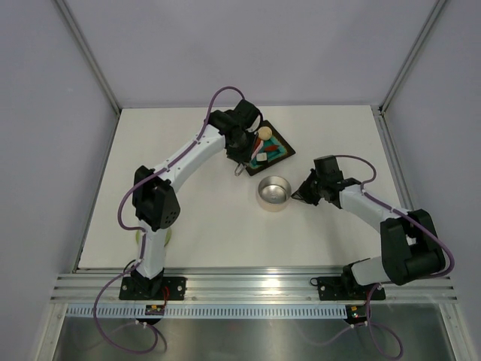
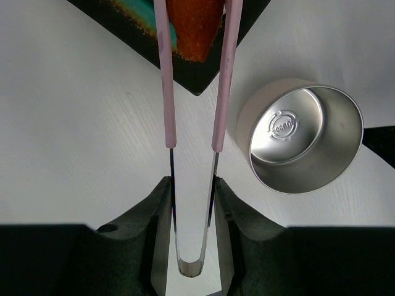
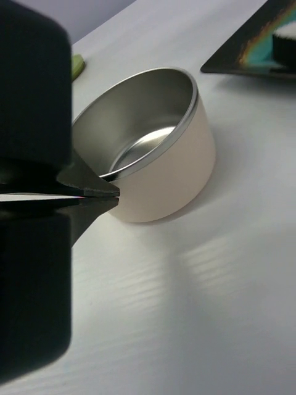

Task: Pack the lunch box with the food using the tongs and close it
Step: Move the packing box to the center of the board.

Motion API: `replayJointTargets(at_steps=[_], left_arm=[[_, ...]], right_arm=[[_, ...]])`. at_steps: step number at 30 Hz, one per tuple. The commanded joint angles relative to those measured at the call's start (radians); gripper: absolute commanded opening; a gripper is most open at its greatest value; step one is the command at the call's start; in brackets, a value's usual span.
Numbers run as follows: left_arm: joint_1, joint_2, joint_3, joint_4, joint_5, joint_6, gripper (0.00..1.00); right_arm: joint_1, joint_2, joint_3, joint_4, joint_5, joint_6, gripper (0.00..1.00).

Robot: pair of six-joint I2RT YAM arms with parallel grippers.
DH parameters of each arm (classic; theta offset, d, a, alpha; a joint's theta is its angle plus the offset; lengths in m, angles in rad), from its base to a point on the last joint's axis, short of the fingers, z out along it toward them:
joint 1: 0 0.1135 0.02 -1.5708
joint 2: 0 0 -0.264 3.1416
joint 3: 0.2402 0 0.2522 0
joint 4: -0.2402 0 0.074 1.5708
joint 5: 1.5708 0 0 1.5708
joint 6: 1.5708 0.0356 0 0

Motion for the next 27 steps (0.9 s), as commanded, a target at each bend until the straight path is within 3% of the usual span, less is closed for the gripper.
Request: replayJointTargets(at_steps=[1, 8, 19, 24, 27], left_arm=[[-0.003, -0.071, -0.004, -0.001, 0.022, 0.026, 0.00], [-0.006, -0.116, -0.061, -0.002, 0.034, 0.040, 0.00], [-0.004, -0.127, -0.047, 0.001, 0.032, 0.046, 0.00], [-0.004, -0.111, -0.019, -0.004, 0.043, 0.040, 0.00], [-0.009, -0.107, -0.006, -0.005, 0.057, 0.037, 0.00]], right_arm=[[0.006, 0.070, 0.099, 0.072, -0.014, -0.032, 0.00], [0.007, 0.099, 0.156, 0.034, 0.002, -0.072, 0.00], [0.038, -0.149, -0.107, 0.047, -0.008, 0.032, 0.02], [0.165, -0.107, -0.144, 0.136, -0.031, 0.086, 0.02], [0.207, 0.022, -0.107, 0.204, -0.088, 0.100, 0.02]])
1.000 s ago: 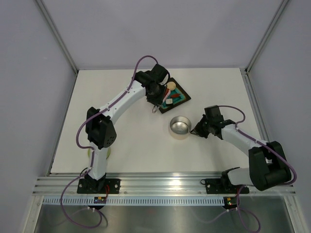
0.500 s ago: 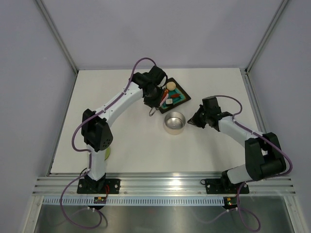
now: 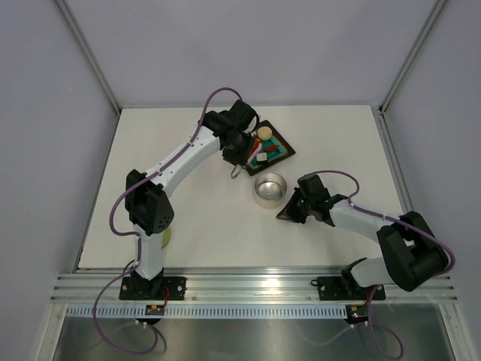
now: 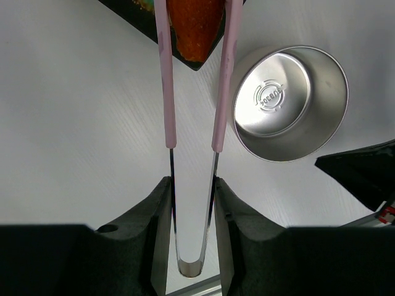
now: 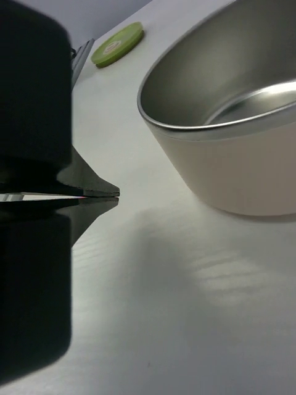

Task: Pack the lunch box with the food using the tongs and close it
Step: Move the packing box to the center of the board.

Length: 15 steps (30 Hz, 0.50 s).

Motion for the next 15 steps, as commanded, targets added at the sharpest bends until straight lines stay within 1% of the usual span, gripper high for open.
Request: replayJointTargets(at_steps=[1, 3, 4, 5, 8, 12, 15], left_arm=[[-0.011, -0.033, 0.058, 0.023, 0.031, 0.008, 0.00], [-0.015, -0.040, 0.060, 0.020, 0.027, 0.008, 0.00], [-0.015, -0.043, 0.057, 0.017, 0.027, 0.008, 0.00], [-0.015, -0.050, 0.054, 0.015, 0.024, 0.006, 0.00], [-0.020, -0.066, 0.029, 0.029, 0.019, 0.005, 0.00], [-0.023, -0.070, 0.011, 0.026, 0.022, 0.003, 0.00], [-0.030, -0.078, -0.023, 0.020, 0.025, 0.011, 0.00]], right_arm=[[0.030, 0.105, 0.048, 0.140, -0.078, 0.040, 0.02], [0.030, 0.152, 0.085, 0.148, -0.087, 0.039, 0.02], [0.030, 0.163, 0.099, 0.180, -0.085, 0.036, 0.02], [0.030, 0.174, 0.128, 0.174, -0.079, 0.034, 0.02], [0.030, 0.188, 0.145, 0.173, -0.052, 0.050, 0.02], [0.030, 0.145, 0.096, 0.219, -0.015, 0.126, 0.02], [0.030, 0.093, 0.061, 0.222, 0.020, 0.139, 0.03]])
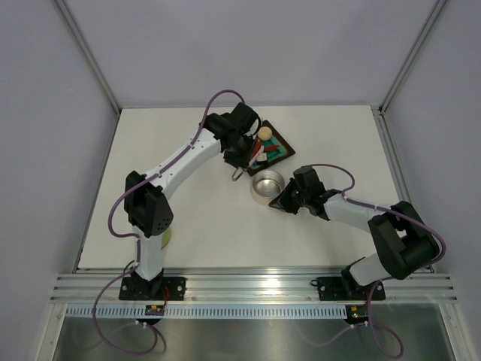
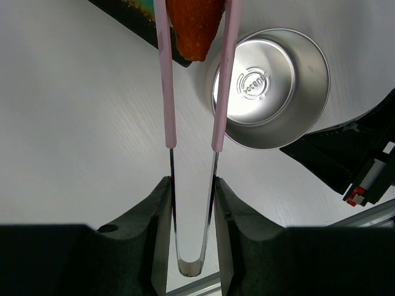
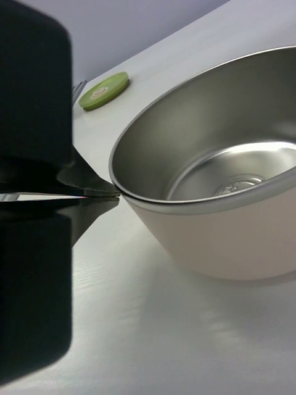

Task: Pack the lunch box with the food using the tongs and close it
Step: Move the packing box to the center of the board.

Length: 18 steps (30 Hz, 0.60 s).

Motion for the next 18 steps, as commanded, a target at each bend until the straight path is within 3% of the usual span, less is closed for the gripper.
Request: replayJointTargets(at_steps=[1, 7, 9, 14, 18], left_arm=[[-0.015, -0.085, -0.036, 0.019, 0.025, 0.014, 0.00], [-0.030, -0.145, -0.119, -0.021, 0.073, 0.063, 0.00], [-0.047, -0.148, -0.117, -0.038, 0.067, 0.075, 0.00], [-0.096, -0.145, -0.123, -0.061, 0.073, 0.098, 0.00], [-0.119, -0.134, -0.146, -0.046, 0.094, 0.094, 0.00]], right_arm=[[0.003, -0.086, -0.026, 0.021, 0.065, 0.041, 0.03], [-0.001, -0.246, -0.009, -0.229, 0.232, -0.046, 0.05], [-0.052, -0.318, -0.003, -0.291, 0.286, -0.080, 0.08], [-0.288, -0.453, -0.014, -0.393, 0.237, -0.200, 0.09], [-0.326, -0.495, 0.020, -0.475, 0.271, -0.249, 0.10]])
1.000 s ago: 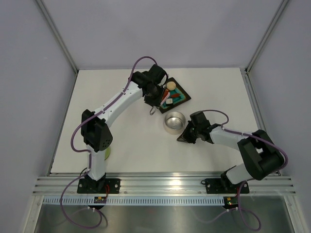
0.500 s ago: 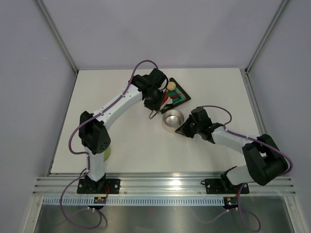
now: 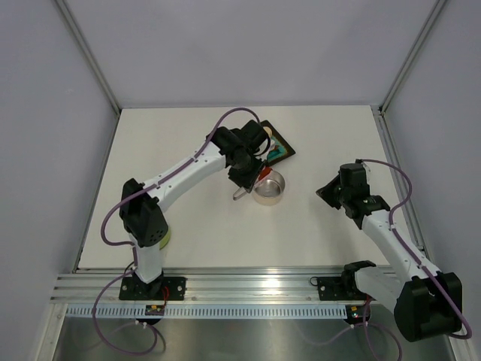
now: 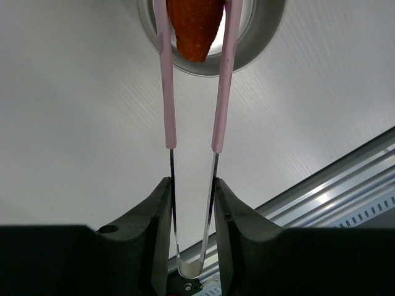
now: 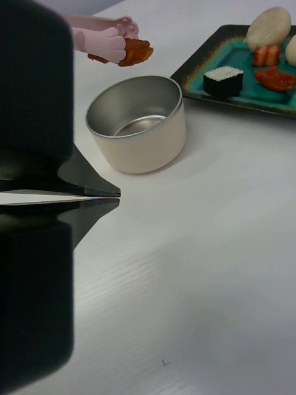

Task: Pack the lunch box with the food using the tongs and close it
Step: Move the packing box to the center of the board, then place the fake food in the packing box.

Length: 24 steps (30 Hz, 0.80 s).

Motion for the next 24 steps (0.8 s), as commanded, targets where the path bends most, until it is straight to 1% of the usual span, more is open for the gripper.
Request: replayJointTargets(at_steps=[1, 6, 9, 15, 24], left_arm=[[-0.014, -0.034, -0.020, 0.024, 0.048, 0.019, 0.00], [-0.044, -0.004, -0.020, 0.034, 0.056, 0.002, 0.00], [-0.060, 0.015, -0.023, 0.047, 0.038, -0.010, 0.00], [-0.061, 0.038, -0.040, 0.103, 0.024, -0.024, 0.00], [-0.060, 0.027, -0.157, 0.225, 0.004, -0.055, 0.00]], right_arm=[[-0.017, -0.033, 0.042, -0.106, 0.040, -0.085, 0.10], [-0.016, -0.031, 0.022, -0.086, 0.010, -0.078, 0.13], [-0.017, -0.027, -0.001, -0.066, -0.013, -0.068, 0.15], [-0.017, -0.036, -0.006, -0.073, -0.015, -0.076, 0.17], [-0.017, -0.040, 0.004, -0.084, -0.009, -0.091, 0.19]])
